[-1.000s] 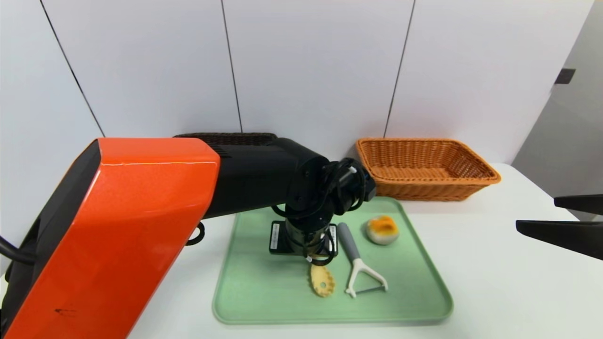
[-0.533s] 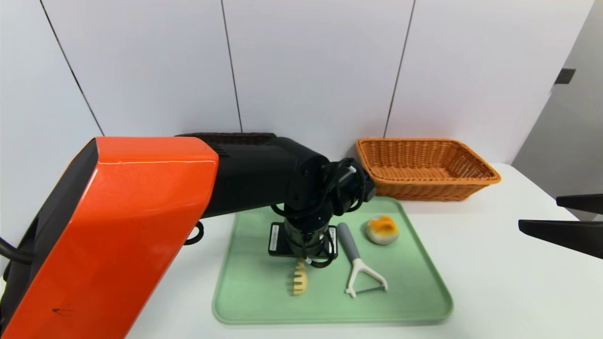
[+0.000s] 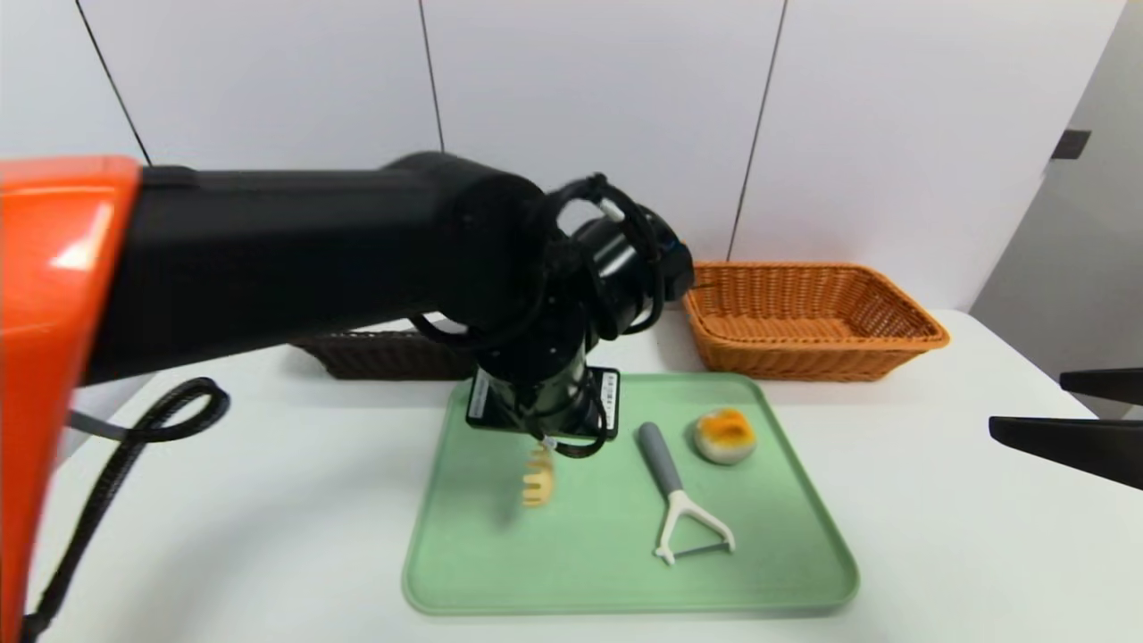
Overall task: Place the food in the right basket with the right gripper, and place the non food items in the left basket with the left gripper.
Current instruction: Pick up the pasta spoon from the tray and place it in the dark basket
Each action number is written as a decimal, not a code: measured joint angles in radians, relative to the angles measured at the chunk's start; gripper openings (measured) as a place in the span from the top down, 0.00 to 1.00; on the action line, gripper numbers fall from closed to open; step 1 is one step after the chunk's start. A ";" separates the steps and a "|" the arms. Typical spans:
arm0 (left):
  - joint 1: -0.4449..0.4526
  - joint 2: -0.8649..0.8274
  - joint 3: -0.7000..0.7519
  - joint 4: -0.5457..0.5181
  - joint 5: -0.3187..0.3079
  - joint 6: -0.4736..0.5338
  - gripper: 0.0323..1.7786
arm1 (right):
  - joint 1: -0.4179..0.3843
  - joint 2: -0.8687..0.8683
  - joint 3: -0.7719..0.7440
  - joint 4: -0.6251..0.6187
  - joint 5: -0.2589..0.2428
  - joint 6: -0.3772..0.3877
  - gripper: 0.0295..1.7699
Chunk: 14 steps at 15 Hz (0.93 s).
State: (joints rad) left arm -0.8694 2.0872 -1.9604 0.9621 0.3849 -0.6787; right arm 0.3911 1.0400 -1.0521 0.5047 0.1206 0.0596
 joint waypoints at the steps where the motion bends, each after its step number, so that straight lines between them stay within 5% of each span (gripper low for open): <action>1: 0.001 -0.041 0.000 0.001 0.009 0.032 0.99 | 0.000 -0.002 0.000 0.000 0.000 0.000 0.04; 7: 0.172 -0.238 0.000 -0.015 0.016 0.361 0.99 | 0.000 -0.017 0.001 0.019 -0.001 0.000 0.04; 14: 0.372 -0.273 0.000 -0.177 -0.046 0.963 0.99 | 0.000 -0.036 0.008 0.028 -0.005 0.000 0.04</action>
State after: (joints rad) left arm -0.4972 1.8147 -1.9604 0.7851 0.3389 0.2843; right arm 0.3906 1.0040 -1.0438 0.5326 0.1157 0.0591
